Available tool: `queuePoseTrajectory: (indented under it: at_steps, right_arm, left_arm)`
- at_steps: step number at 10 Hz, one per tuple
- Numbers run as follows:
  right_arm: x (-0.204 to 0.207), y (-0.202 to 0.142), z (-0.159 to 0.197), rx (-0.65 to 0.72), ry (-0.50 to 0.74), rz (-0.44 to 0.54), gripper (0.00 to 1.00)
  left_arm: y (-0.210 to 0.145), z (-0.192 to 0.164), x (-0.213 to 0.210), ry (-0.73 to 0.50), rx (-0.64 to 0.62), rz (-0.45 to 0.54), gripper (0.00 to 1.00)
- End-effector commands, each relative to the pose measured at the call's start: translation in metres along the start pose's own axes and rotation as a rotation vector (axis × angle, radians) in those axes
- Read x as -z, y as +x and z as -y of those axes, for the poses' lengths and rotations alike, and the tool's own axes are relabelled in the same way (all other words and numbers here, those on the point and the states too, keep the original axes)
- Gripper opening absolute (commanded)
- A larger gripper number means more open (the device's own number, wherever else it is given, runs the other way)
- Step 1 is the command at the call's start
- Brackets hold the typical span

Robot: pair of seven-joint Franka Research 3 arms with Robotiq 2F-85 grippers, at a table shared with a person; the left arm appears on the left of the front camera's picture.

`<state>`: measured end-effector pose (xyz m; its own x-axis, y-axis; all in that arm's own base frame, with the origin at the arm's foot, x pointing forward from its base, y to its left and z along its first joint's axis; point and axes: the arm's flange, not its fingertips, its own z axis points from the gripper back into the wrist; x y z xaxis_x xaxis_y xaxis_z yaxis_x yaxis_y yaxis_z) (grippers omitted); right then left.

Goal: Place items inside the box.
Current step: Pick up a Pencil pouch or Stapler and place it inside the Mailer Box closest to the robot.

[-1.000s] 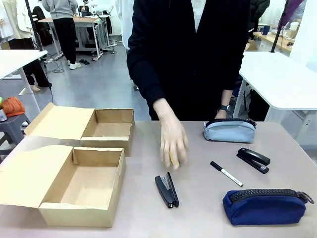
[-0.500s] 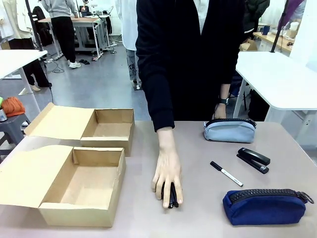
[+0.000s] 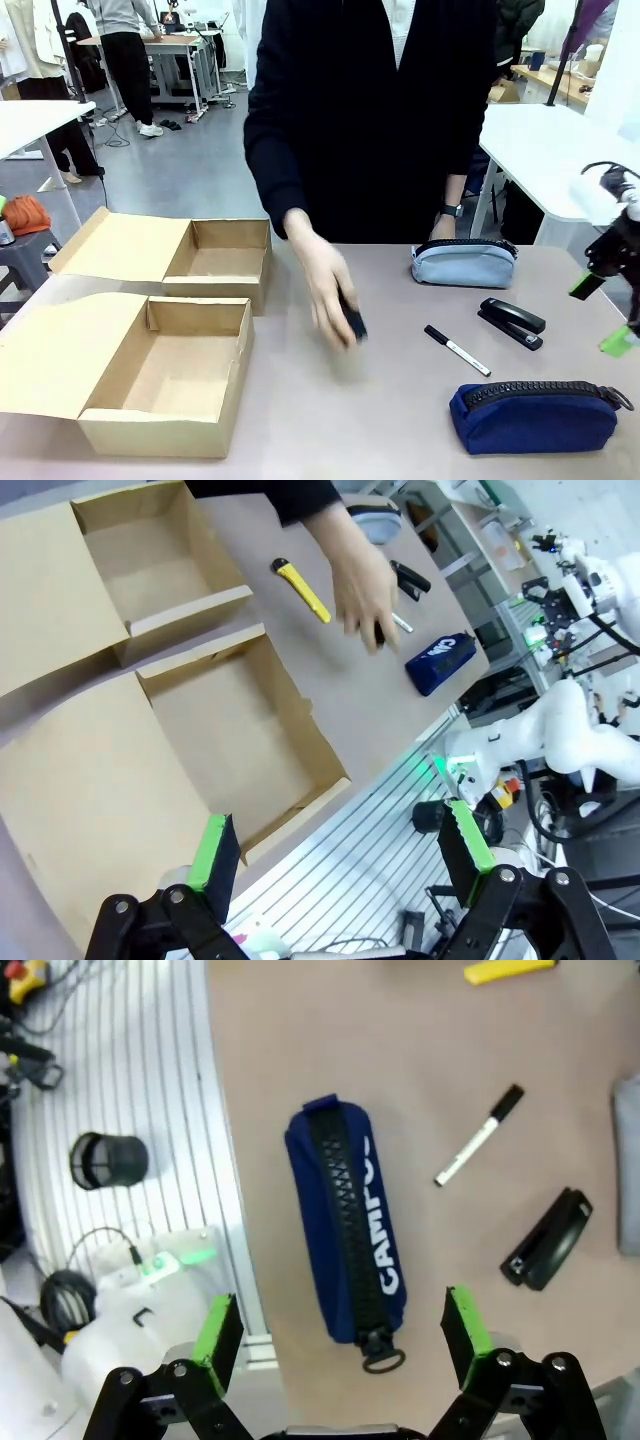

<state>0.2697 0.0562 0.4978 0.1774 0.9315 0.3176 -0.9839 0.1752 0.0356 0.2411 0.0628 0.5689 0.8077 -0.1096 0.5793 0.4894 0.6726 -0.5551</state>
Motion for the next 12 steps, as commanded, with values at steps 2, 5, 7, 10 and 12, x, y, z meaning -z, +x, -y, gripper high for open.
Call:
queuePoseTrajectory:
  at_steps: [2, 5, 7, 10, 12]
  right_arm:
    - [0.156, -0.045, -0.037, 0.081, 0.002, -0.134, 1.00]
    - [0.017, 0.002, 0.013, 0.009, 0.006, -0.054, 1.00]
    - [0.049, 0.007, 0.032, -0.049, 0.055, -0.141, 1.00]
    - [0.114, -0.016, 0.012, -0.157, 0.123, -0.217, 1.00]
    - [0.146, -0.018, 0.006, -0.150, 0.135, -0.285, 1.00]
  left_arm:
    - [0.003, 0.000, 0.000, -0.007, 0.019, 0.017, 1.00]
    - [0.003, 0.000, 0.000, -0.007, 0.019, 0.017, 1.00]
    - [0.003, 0.000, 0.000, -0.007, 0.019, 0.017, 1.00]
    - [0.003, 0.000, 0.000, -0.007, 0.019, 0.017, 1.00]
    - [0.003, 0.000, 0.000, -0.007, 0.019, 0.017, 1.00]
